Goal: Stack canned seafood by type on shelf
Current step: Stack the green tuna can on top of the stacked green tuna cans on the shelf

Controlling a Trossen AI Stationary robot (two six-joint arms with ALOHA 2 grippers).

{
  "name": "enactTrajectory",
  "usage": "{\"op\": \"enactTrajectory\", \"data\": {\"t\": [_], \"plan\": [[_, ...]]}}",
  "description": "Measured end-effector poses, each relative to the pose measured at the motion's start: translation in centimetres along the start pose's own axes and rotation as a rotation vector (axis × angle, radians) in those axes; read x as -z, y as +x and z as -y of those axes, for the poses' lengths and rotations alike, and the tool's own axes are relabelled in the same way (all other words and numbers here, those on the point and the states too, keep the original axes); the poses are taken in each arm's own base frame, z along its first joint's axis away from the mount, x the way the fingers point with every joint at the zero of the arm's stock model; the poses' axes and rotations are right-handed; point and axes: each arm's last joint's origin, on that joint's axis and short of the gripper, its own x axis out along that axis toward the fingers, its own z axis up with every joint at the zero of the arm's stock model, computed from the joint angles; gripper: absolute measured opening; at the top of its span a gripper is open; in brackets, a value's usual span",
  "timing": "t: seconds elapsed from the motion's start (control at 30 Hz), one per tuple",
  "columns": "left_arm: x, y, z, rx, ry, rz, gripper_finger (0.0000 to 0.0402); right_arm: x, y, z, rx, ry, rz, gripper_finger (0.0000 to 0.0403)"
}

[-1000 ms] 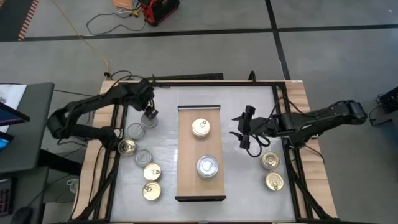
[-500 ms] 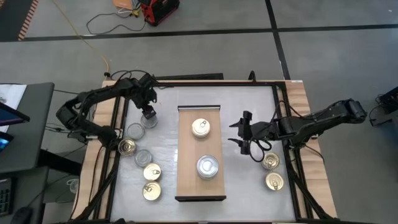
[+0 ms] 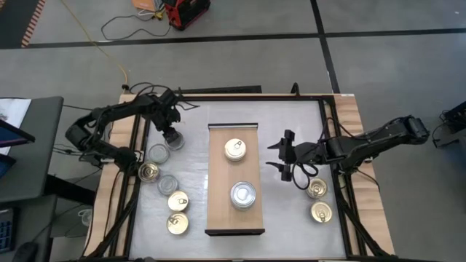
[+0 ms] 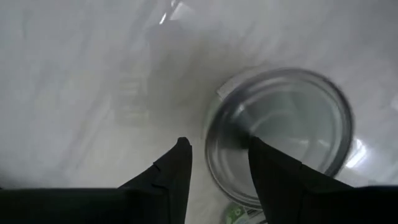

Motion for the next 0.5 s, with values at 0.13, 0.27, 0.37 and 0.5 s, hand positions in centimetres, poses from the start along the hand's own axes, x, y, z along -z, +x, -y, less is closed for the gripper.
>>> {"op": "enactTrajectory", "data": {"t": [0.13, 0.27, 0.37, 0.5], "plan": [[0.24, 0.54, 0.06, 0.008, -0.004, 0.014, 0.0131, -0.12, 0.0, 0.0, 0.0, 0.001, 0.011, 0.029], [0.18, 0.54, 0.05, 0.012, -0.037, 0.026, 0.0096, -0.17, -0.01, -0.01, 0.0, 0.002, 0.016, 0.029], [0.01, 0.54, -0.11, 0.009, -0.061, 0.048, 0.0052, -0.2, -0.01, -0.01, -0.001, 0.003, 0.02, 0.029], [-0.03, 0.5, -0.66, -0.007, -0.09, 0.065, 0.0006, -0.32, -0.04, -0.11, -0.004, 0.003, 0.032, 0.029]]}}
